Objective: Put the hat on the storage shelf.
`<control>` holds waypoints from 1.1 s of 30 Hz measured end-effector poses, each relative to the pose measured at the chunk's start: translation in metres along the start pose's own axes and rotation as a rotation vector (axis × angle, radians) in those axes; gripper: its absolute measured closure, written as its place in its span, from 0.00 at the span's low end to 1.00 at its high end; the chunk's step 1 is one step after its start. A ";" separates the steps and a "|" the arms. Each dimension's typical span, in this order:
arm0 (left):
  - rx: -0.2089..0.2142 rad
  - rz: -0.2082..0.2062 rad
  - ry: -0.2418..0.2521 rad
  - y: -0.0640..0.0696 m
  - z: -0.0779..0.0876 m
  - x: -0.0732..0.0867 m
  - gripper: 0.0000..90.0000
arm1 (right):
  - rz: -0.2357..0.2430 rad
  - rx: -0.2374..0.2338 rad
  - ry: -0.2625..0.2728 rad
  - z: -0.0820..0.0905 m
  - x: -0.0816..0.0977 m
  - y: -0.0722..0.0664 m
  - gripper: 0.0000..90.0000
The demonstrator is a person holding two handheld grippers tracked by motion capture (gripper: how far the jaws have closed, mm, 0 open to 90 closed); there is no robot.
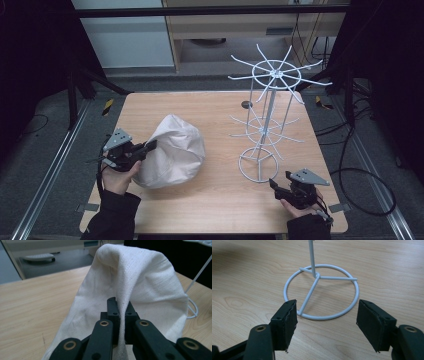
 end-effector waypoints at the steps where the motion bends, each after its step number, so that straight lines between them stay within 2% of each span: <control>1: -0.001 0.001 0.012 0.001 0.002 -0.001 0.97 | 0.003 0.003 0.001 0.000 0.000 0.000 0.36; 5: -0.005 0.005 0.061 0.003 0.013 -0.005 0.97 | 0.003 0.005 -0.003 0.000 0.000 0.000 0.36; 6: -0.002 0.015 0.090 0.004 0.017 -0.007 0.97 | 0.000 0.002 -0.005 0.000 0.000 0.000 0.35; 7: -0.002 0.015 0.090 0.004 0.017 -0.007 0.97 | 0.007 0.007 -0.003 -0.001 0.000 0.000 0.35; 8: 0.006 0.024 0.115 0.005 0.021 -0.010 0.97 | 0.005 0.006 -0.005 -0.001 0.000 0.000 0.35; 20: 0.037 0.032 0.232 0.018 0.046 -0.022 0.97 | 0.010 0.009 -0.004 -0.001 0.000 0.000 0.35; 27: 0.061 0.055 0.328 0.023 0.068 -0.030 0.97 | 0.018 0.017 -0.002 -0.001 0.000 0.000 0.35; 28: 0.063 0.060 0.353 0.024 0.073 -0.031 0.97 | 0.021 0.020 -0.001 -0.001 0.000 -0.001 0.35; 33: 0.081 0.062 0.390 0.027 0.080 -0.035 0.97 | 0.017 0.020 0.004 -0.001 -0.001 0.000 0.35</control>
Point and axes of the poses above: each handheld gripper's, and its own axes: z roughly backward along the jaws, x roughly out of its underside, y roughly to its right, the point moved 4 cm from there along -z, roughly forward along the jaws, and after that the axes turned 11 degrees about -y, right-handed, at the moved point
